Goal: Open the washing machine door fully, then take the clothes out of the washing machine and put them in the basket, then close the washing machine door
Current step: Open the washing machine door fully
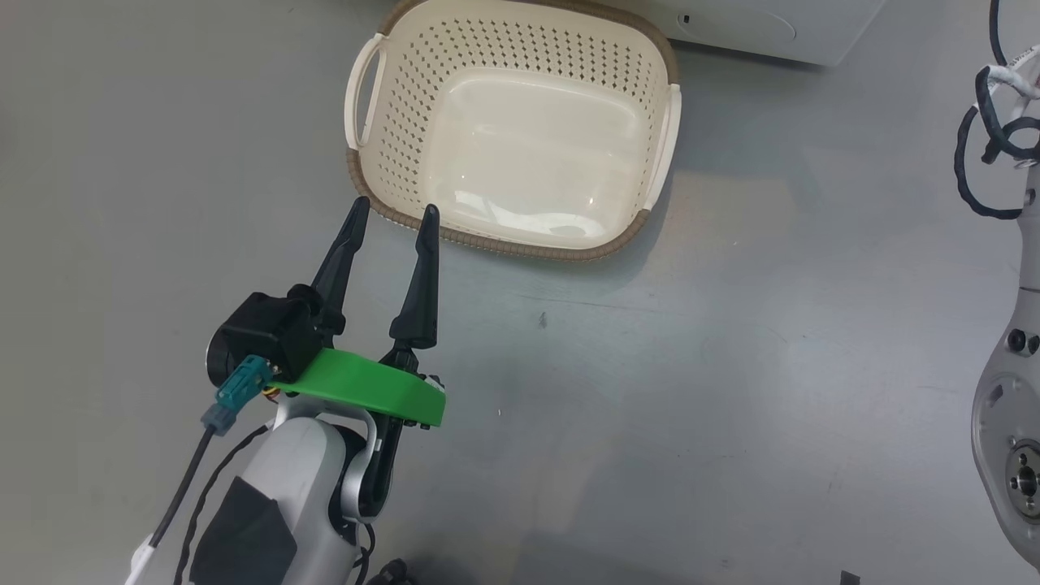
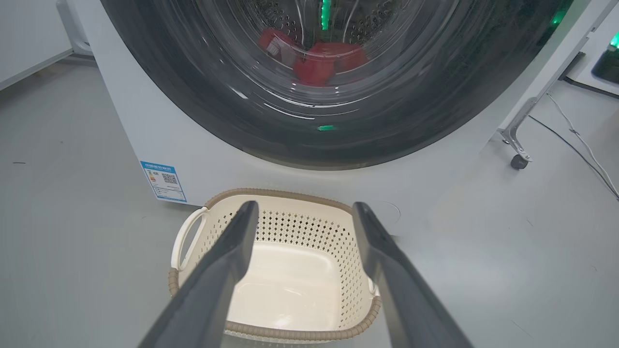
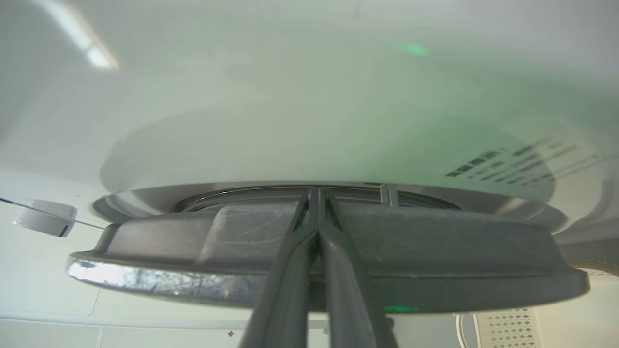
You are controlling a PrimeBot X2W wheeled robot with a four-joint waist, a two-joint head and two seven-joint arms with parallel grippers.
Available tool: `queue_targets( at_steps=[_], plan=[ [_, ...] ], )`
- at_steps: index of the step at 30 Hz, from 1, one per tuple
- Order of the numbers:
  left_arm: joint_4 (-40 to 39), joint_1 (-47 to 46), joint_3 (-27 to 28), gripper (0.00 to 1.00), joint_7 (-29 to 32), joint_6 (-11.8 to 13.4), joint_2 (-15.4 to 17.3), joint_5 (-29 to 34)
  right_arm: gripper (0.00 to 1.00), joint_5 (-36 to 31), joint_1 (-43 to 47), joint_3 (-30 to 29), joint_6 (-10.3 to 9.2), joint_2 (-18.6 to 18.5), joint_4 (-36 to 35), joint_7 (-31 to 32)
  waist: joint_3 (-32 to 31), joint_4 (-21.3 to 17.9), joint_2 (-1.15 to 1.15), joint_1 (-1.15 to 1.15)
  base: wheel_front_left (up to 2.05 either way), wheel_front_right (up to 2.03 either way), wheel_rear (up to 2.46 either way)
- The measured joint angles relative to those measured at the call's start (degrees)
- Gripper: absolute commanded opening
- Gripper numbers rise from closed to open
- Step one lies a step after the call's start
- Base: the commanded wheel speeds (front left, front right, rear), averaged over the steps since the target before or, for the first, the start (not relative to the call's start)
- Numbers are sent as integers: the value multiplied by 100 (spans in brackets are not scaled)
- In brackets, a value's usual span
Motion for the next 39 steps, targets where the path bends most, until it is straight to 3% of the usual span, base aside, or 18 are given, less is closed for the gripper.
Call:
queue_targets(
  at_steps=[9, 39],
  plan=[
    [5, -1, -13, 100, 0, 25, -1, 0, 0, 318, -199, -99, -235, -29, 272, 274, -9, 11, 0, 0, 0, 0, 0],
    [83, -4, -35, 100, 0, 57, -3, 70, 0, 761, -289, -221, -348, -32, 946, 811, -203, -51, 0, 0, 0, 0, 0]
  ],
)
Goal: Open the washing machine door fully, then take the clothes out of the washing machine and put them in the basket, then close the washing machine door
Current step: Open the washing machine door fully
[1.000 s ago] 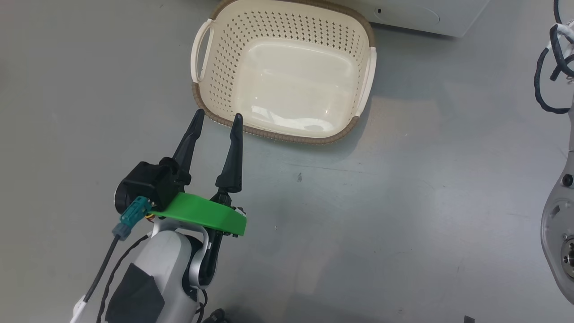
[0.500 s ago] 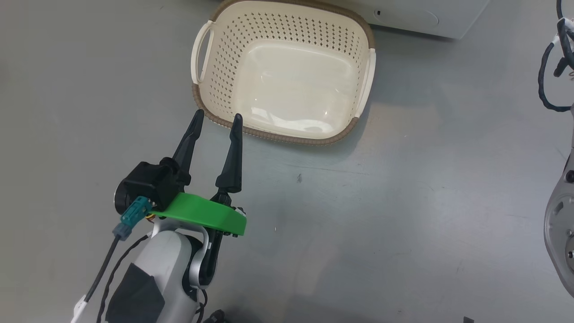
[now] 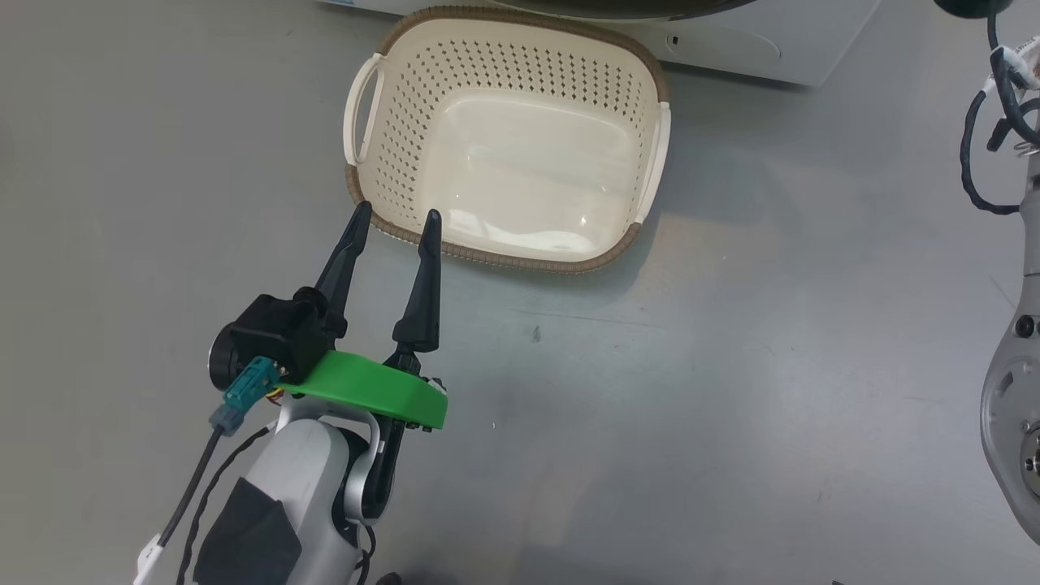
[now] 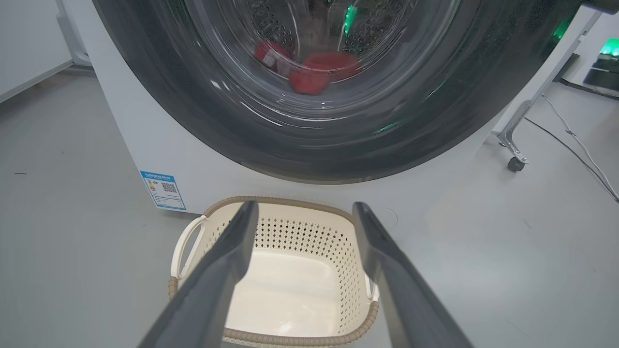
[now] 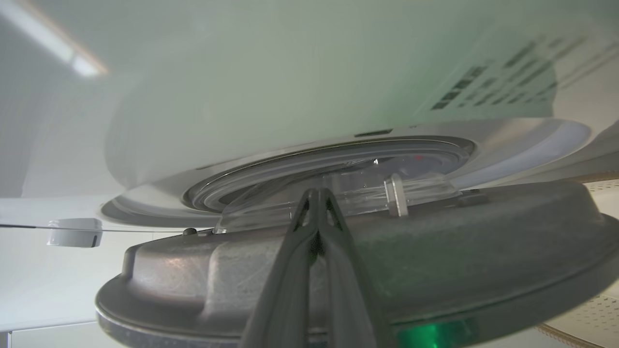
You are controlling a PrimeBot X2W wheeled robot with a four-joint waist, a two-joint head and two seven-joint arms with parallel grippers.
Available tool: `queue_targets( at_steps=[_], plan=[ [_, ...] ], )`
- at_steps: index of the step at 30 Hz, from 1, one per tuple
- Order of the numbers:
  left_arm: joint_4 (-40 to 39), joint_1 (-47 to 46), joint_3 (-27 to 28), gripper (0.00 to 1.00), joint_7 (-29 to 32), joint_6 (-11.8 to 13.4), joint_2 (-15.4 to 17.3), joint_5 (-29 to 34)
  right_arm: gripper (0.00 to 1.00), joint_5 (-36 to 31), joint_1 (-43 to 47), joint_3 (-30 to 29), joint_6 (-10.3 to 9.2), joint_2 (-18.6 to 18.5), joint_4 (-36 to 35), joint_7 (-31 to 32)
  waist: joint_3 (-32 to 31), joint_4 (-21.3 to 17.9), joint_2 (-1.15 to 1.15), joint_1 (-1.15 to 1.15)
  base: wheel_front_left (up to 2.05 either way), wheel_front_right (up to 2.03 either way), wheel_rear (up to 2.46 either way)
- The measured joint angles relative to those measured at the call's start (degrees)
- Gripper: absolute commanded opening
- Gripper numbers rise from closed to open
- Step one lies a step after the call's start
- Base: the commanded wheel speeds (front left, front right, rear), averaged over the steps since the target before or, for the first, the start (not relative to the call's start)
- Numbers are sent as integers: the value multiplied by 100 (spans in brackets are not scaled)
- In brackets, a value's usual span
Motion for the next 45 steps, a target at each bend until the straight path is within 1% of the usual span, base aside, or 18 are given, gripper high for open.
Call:
queue_targets(
  at_steps=[20, 29, 45],
  plan=[
    [101, 5, 18, 100, 0, 0, -1, 58, 0, 54, 374, 88, -1, -2, 179, 301, -352, -94, 0, 0, 0, 0, 0],
    [143, 13, 20, 100, 0, 0, -1, 58, 0, 56, 687, 174, -1, 7, 214, 486, -514, -120, 0, 0, 0, 0, 0],
    [142, 37, 29, 100, 0, 0, 0, 92, 0, 109, 928, 238, -2, 42, 166, 549, -653, -201, 0, 0, 0, 0, 0]
  ],
)
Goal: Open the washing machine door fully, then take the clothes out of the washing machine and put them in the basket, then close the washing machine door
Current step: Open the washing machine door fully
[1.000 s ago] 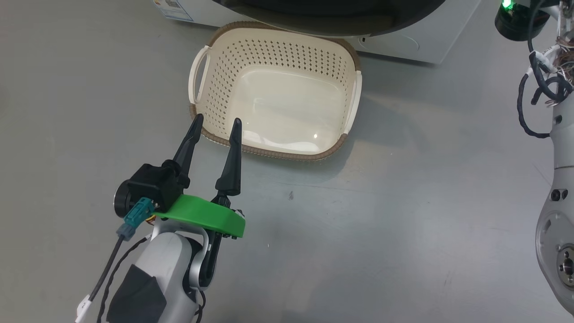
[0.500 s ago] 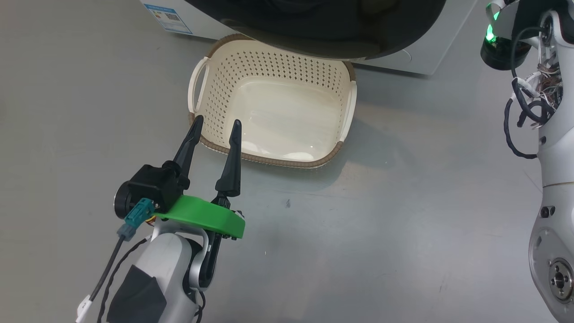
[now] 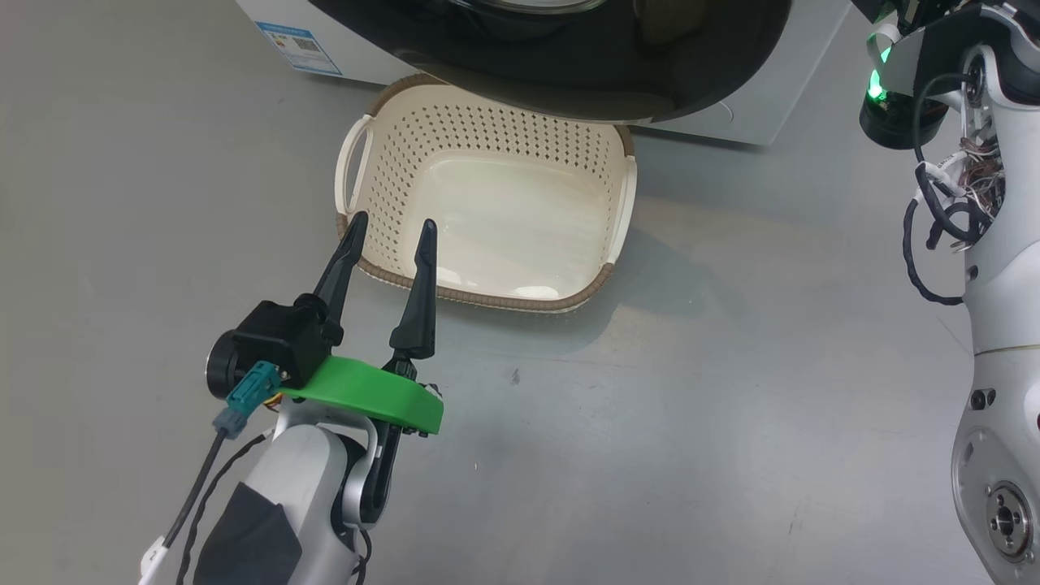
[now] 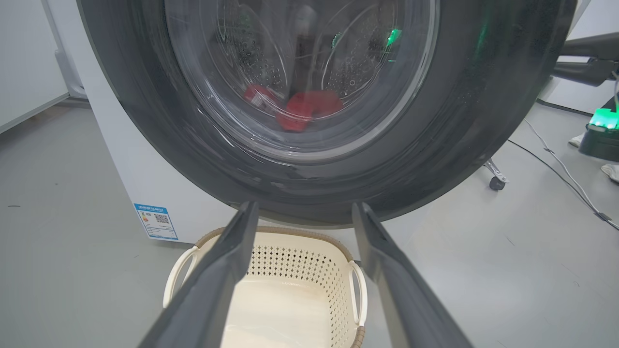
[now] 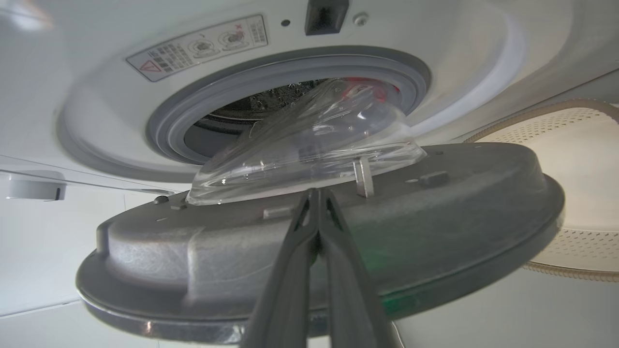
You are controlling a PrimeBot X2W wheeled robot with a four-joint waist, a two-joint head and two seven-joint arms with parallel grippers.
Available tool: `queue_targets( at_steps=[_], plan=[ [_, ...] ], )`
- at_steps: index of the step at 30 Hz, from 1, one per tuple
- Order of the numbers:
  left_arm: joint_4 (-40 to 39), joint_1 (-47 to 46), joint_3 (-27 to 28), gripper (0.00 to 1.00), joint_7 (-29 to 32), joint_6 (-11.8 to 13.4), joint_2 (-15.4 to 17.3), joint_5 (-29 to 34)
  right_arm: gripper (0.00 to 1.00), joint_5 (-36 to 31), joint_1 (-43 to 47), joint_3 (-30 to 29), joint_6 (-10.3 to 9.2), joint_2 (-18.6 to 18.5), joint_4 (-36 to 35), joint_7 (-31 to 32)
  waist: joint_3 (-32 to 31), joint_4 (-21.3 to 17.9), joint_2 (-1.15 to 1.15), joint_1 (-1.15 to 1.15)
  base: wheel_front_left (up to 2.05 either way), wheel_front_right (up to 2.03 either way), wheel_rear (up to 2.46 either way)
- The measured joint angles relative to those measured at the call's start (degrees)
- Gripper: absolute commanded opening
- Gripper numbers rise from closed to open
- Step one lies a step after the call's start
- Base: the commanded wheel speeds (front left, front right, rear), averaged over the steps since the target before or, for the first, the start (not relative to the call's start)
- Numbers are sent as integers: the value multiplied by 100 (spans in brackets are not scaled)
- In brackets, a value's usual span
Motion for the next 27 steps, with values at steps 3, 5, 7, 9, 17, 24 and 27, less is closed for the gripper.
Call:
queue_targets(
  at_steps=[3, 5, 7, 9, 17, 24, 27],
  plan=[
    [0, 11, 3, 100, 0, 0, 0, 0, 0, -3, 5, -14, 2, 5, -53, -25, -15, -9, 0, 0, 0, 0, 0],
    [1, 30, 8, 100, 0, 0, 0, 1, 0, -13, 5, -29, 19, 3, -114, -103, -25, -12, 0, 0, 0, 0, 0],
    [22, 34, 22, 100, 0, -1, 0, 1, 0, -193, 23, 9, 231, -47, -192, -268, -60, -14, 0, 0, 0, 0, 0],
    [38, 38, 33, 100, 0, 0, 0, 1, 0, -358, 80, 69, 399, -138, -267, -393, -101, -17, 0, 0, 0, 0, 0],
    [92, 185, 177, 100, 0, 0, 1, 10, 0, -1445, 446, 661, 1310, -563, -539, -990, -345, -57, 0, 0, 0, 0, 0],
    [165, 293, 307, 100, 0, 0, 2, 11, 0, -2639, 905, 1366, 1422, -969, -909, -1678, -629, -153, 0, 0, 0, 0, 0],
    [185, 357, 364, 100, 0, -1, 4, 56, 0, -3003, 1101, 1593, 1428, -1054, -1103, -2019, -755, -216, 0, 0, 0, 0, 0]
  ],
)
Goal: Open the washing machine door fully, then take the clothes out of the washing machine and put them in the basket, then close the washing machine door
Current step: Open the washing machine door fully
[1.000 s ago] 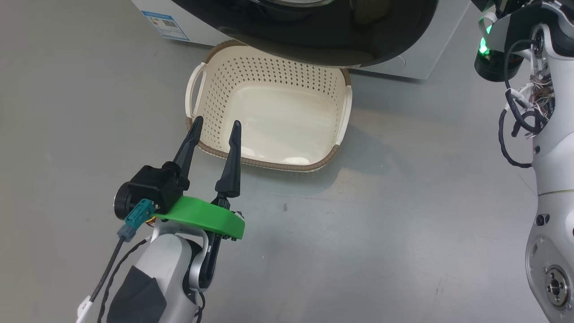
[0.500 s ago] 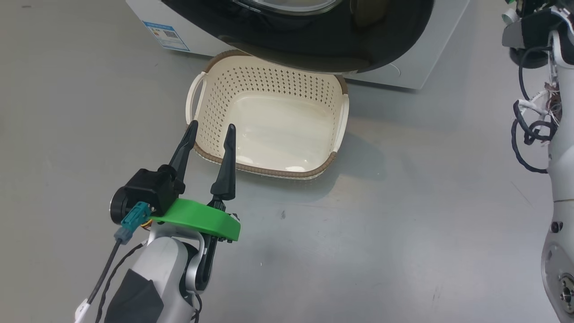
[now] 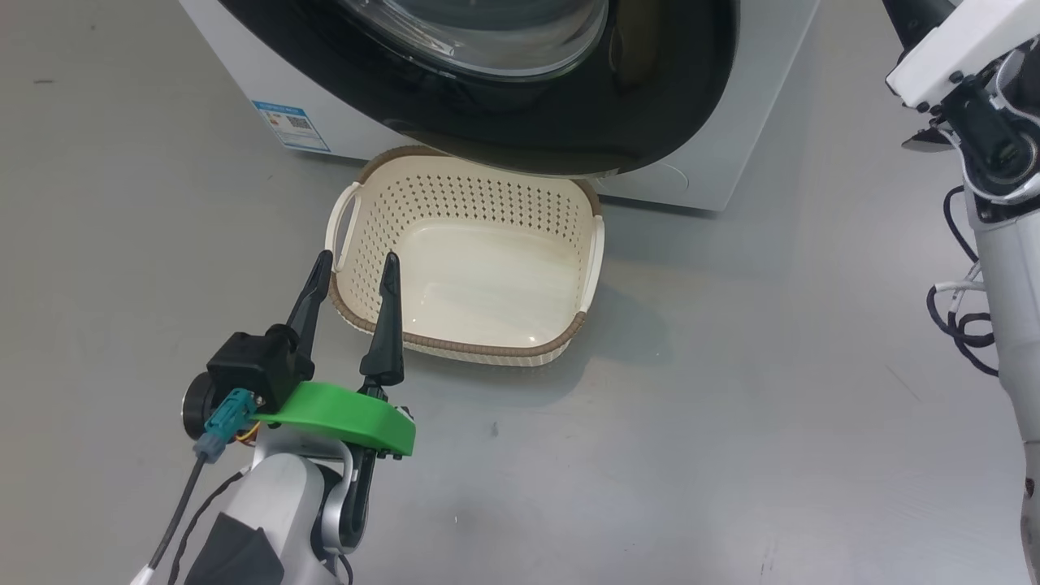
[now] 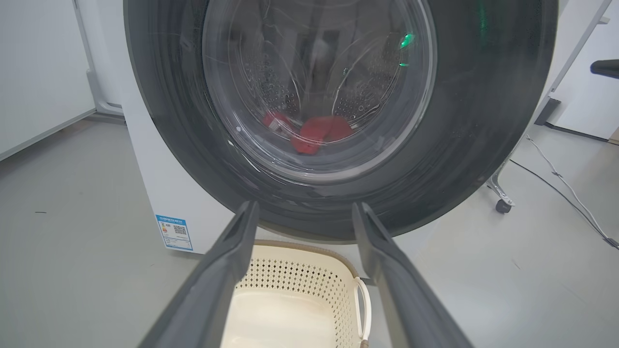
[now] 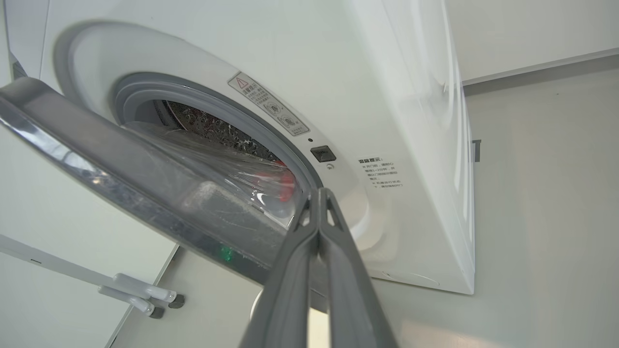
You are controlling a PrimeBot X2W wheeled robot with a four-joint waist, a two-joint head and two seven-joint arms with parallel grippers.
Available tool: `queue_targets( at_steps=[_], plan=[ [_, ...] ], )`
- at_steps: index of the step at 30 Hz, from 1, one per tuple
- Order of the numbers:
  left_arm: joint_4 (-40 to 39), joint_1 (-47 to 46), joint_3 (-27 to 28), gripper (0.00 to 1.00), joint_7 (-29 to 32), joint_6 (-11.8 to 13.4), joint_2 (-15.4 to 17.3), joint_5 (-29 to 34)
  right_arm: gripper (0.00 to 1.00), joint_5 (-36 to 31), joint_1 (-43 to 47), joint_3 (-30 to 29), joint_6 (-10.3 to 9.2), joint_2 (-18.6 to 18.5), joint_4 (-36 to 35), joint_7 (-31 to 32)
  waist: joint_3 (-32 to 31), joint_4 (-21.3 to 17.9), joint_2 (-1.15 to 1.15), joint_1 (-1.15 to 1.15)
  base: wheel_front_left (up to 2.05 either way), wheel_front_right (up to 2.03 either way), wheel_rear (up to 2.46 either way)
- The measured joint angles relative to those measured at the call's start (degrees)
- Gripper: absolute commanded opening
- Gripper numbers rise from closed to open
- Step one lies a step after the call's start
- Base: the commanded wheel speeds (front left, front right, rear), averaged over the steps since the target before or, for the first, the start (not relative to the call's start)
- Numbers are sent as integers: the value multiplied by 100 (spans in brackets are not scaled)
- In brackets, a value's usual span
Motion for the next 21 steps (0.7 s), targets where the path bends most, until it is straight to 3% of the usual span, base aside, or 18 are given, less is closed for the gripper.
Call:
queue_targets(
  at_steps=[12, 18, 21],
  plan=[
    [24, 288, 433, 100, 0, 1, 3, 47, 0, -1101, 1102, 697, -1, -153, -720, -1607, -431, -392, 0, 0, 0, 0, 0],
    [20, 409, 578, 100, 0, 0, 4, 47, 0, -1233, 1845, 511, -8, -24, -703, -2409, -624, -561, 0, 0, 0, 0, 0],
    [21, 476, 615, 100, 0, -9, 5, 103, 0, -1290, 2174, 486, -114, 91, -694, -2709, -707, -642, 0, 0, 0, 0, 0]
  ],
)
